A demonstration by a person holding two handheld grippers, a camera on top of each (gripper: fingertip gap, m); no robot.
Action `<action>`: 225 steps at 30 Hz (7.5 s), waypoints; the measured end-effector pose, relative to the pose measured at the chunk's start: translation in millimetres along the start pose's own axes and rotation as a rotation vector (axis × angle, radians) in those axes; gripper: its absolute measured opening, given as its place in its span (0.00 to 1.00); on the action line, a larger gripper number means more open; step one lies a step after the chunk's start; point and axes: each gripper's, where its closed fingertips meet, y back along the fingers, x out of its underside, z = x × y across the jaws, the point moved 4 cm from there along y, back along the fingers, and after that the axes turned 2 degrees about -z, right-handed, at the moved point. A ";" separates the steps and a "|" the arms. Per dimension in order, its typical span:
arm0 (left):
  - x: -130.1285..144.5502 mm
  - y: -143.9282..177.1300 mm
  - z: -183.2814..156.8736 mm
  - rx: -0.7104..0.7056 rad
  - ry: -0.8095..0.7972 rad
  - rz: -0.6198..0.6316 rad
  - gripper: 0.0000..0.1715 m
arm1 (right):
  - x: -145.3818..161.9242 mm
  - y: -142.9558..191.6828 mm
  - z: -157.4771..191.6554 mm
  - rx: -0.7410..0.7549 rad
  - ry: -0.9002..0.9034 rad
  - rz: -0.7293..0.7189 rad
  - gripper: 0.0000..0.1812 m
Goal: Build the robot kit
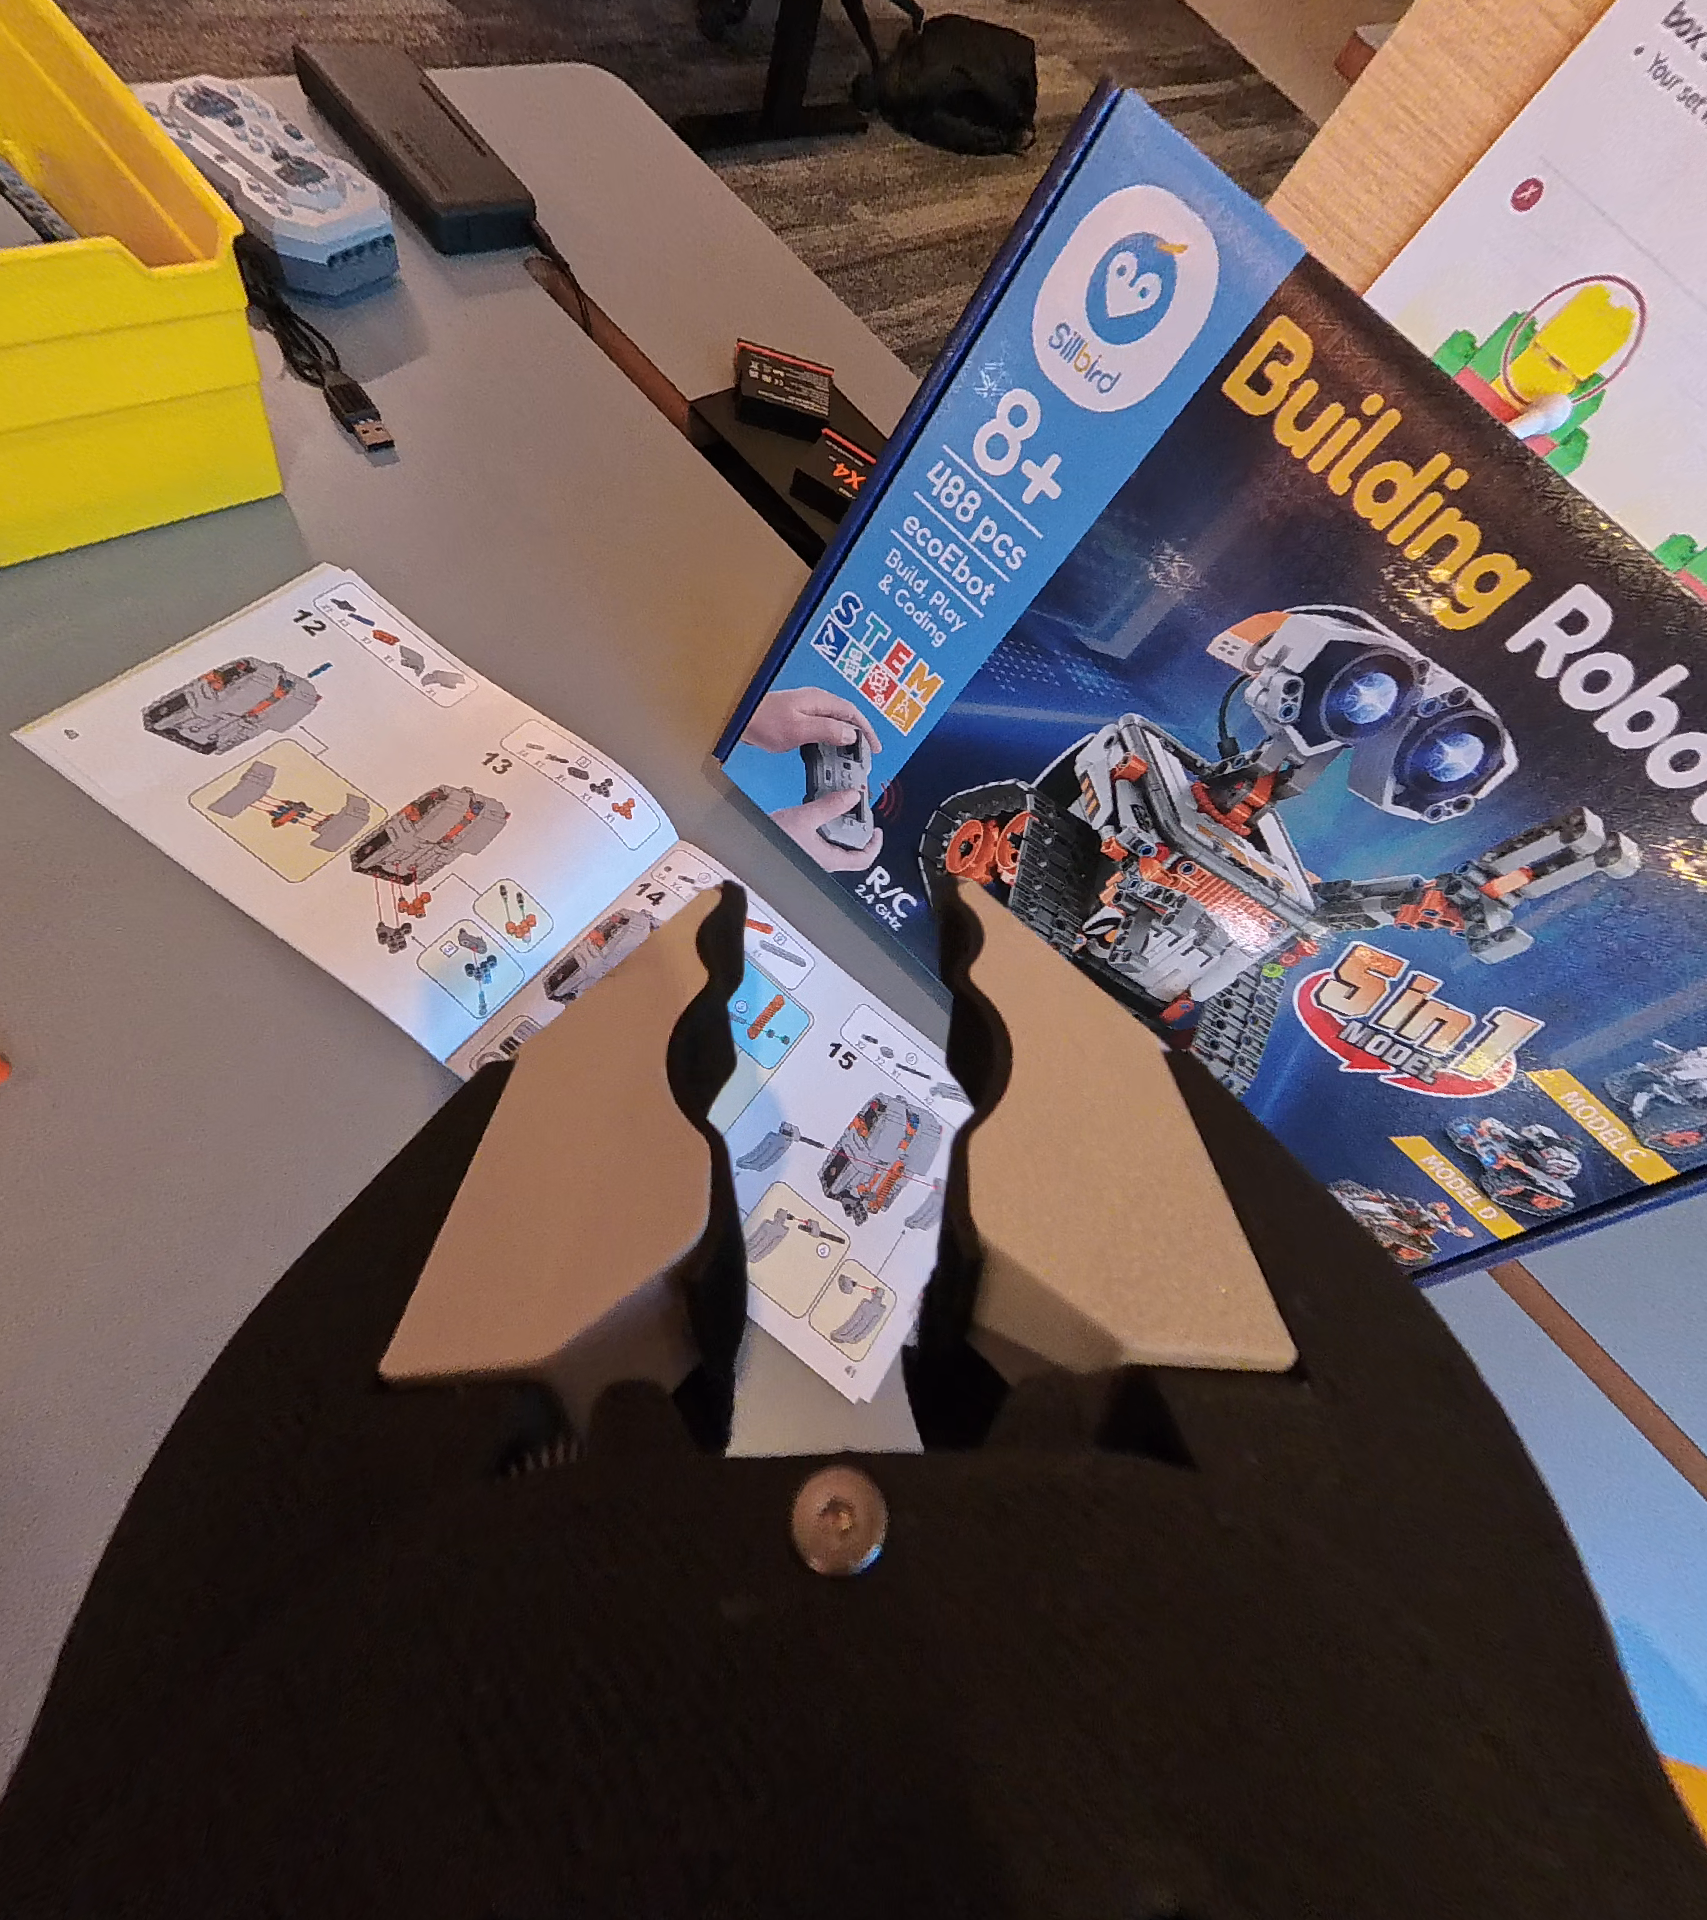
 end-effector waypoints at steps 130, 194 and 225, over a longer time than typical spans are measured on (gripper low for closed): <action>-35.4 -41.3 -237.5 0.028 -0.662 0.084 0.12 | 10.0 10.5 -14.6 0.077 0.092 0.079 0.23; -41.5 45.3 -47.9 -0.070 -0.006 -0.227 0.01 | 12.6 8.9 -12.8 0.068 0.110 0.104 0.23; -22.4 -14.1 -218.2 -0.113 -0.419 -0.066 0.01 | 21.7 3.8 -16.1 0.082 0.117 0.162 0.25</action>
